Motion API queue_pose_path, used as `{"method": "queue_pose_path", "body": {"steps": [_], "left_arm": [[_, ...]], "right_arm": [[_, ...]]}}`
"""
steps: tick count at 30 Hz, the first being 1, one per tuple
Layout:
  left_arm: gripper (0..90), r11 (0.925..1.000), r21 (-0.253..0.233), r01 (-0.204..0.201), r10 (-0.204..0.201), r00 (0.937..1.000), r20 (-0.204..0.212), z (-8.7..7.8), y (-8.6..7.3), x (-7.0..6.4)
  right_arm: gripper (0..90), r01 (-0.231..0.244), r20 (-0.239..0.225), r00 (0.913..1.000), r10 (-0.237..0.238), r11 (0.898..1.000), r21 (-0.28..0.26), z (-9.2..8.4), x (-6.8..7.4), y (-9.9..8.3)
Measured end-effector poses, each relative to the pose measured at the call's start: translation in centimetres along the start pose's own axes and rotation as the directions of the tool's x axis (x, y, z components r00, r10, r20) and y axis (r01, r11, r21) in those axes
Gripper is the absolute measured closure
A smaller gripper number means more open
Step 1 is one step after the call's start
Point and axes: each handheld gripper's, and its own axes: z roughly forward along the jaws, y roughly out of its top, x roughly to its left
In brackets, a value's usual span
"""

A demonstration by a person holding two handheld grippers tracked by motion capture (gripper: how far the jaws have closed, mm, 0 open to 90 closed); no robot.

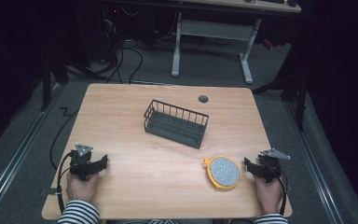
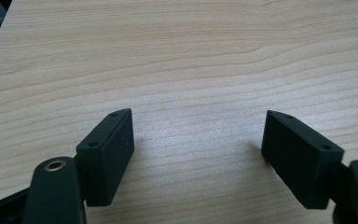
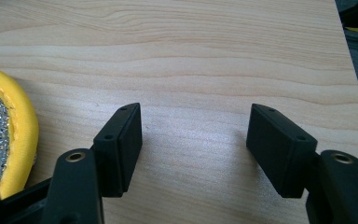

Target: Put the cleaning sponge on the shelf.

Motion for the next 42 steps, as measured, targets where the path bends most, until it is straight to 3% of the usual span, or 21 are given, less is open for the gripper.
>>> {"method": "queue_pose_path", "body": {"steps": [12, 19, 26, 32, 42], "left_arm": [[19.6, 0.9995, 0.011, -0.029, 0.028, 0.9989, 0.036, 0.0, 0.0, 0.0], [22.8, 0.9997, -0.004, -0.025, 0.025, 0.9996, 0.008, -0.4, 0.6, 0.0], [28.2, 0.9996, -0.028, -0.003, 0.005, 0.9975, 0.070, -1.0, 2.3, -0.7], [31.1, 0.9997, -0.026, 0.006, -0.002, 0.9869, 0.161, -1.1, 4.7, -2.2], [30.4, 0.9980, -0.031, -0.056, 0.062, 0.9650, 0.255, -0.8, 9.2, -5.5]], "right_arm": [[35.0, 0.006, -0.002, 1.0000, -0.006, 1.000, 0.001, 0.0, 0.0, 0.0], [35.0, 0.010, -0.009, 0.9999, -0.010, 1.000, 0.003, 0.0, 0.1, 0.0], [34.8, 0.008, -0.009, 0.9999, -0.008, 1.000, 0.003, 0.0, 0.1, 0.0], [34.7, 0.010, -0.010, 0.9999, -0.010, 1.000, 0.003, 0.0, 0.1, 0.0], [34.2, 0.015, -0.013, 0.9998, -0.015, 1.000, 0.003, 0.0, 0.1, 0.0]]}}
